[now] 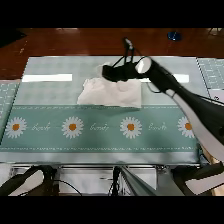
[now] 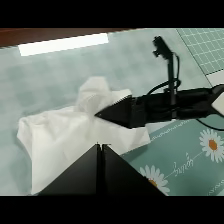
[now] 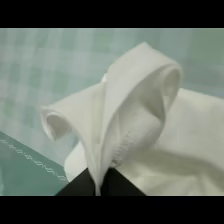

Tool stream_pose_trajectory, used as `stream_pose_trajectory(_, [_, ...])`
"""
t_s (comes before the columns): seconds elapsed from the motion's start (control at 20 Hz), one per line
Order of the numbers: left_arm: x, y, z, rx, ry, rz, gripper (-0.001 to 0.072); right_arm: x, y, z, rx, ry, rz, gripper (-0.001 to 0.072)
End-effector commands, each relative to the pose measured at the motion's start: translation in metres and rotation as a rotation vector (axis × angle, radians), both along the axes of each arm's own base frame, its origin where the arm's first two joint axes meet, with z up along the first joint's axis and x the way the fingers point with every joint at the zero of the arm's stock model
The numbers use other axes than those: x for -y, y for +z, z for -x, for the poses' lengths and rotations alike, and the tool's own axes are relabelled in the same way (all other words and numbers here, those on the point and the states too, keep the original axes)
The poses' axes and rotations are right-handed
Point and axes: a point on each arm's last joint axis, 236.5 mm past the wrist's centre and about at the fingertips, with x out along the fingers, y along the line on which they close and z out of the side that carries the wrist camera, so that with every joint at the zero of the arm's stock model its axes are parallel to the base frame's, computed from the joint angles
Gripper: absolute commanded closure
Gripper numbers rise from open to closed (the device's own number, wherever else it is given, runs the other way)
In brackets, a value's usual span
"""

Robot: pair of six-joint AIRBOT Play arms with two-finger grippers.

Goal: Fold the shirts.

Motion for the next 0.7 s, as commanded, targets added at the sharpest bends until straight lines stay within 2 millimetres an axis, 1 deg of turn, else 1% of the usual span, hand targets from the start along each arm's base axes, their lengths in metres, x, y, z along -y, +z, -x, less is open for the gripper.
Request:
stream_pose_trajectory(0.0, [0.011, -0.001, 0.006, -0.001, -0.040, -0.011, 0.0683, -0.061, -0.018, 0.003, 0.010, -0.096, -0.124, 0.0460])
stream_pose_trajectory(0.05, [0.013, -0.001, 0.007, 0.000, -0.046, -0.011, 0.0683, -0.073, -0.022, 0.010, 0.000, -0.092, -0.136, 0.0280])
stream_pose_trajectory(0.1, [0.013, -0.001, 0.006, -0.002, -0.047, -0.010, 0.0683, -0.082, -0.024, 0.019, -0.008, -0.076, -0.140, 0.0216])
stream_pose_trajectory(0.15, [0.013, -0.002, 0.006, -0.003, -0.047, -0.010, 0.0683, -0.088, -0.023, 0.025, -0.006, -0.060, -0.139, 0.0216])
stream_pose_trajectory(0.2, [0.013, -0.003, 0.005, -0.004, -0.048, -0.014, 0.0683, -0.090, -0.018, 0.029, -0.001, -0.049, -0.143, 0.0172])
stream_pose_trajectory(0.25, [0.012, -0.005, 0.004, -0.006, -0.049, -0.015, 0.0683, -0.088, -0.009, 0.027, 0.008, -0.052, -0.152, 0.0131])
stream_pose_trajectory(0.35, [0.010, -0.009, 0.000, -0.017, -0.045, -0.020, 0.0683, -0.071, 0.020, 0.014, 0.044, -0.072, -0.176, 0.0123])
stream_pose_trajectory(0.45, [0.003, -0.019, -0.004, -0.036, -0.025, -0.051, 0.0683, -0.034, 0.057, -0.003, 0.094, -0.085, -0.179, 0.0123])
stream_pose_trajectory(0.5, [-0.002, -0.025, -0.007, -0.047, -0.012, -0.072, 0.0683, -0.007, 0.074, -0.010, 0.112, -0.084, -0.156, 0.0123])
stream_pose_trajectory(0.55, [-0.007, -0.030, -0.009, -0.057, -0.001, -0.091, 0.0682, 0.025, 0.086, -0.015, 0.135, -0.078, -0.103, 0.0124])
stream_pose_trajectory(0.6, [-0.010, -0.035, -0.011, -0.067, 0.008, -0.106, 0.0682, 0.061, 0.093, -0.019, 0.154, -0.073, -0.025, 0.0124])
stream_pose_trajectory(0.65, [-0.012, -0.038, -0.013, -0.075, 0.010, -0.111, 0.0681, 0.102, 0.095, -0.020, 0.166, -0.075, 0.075, 0.0124])
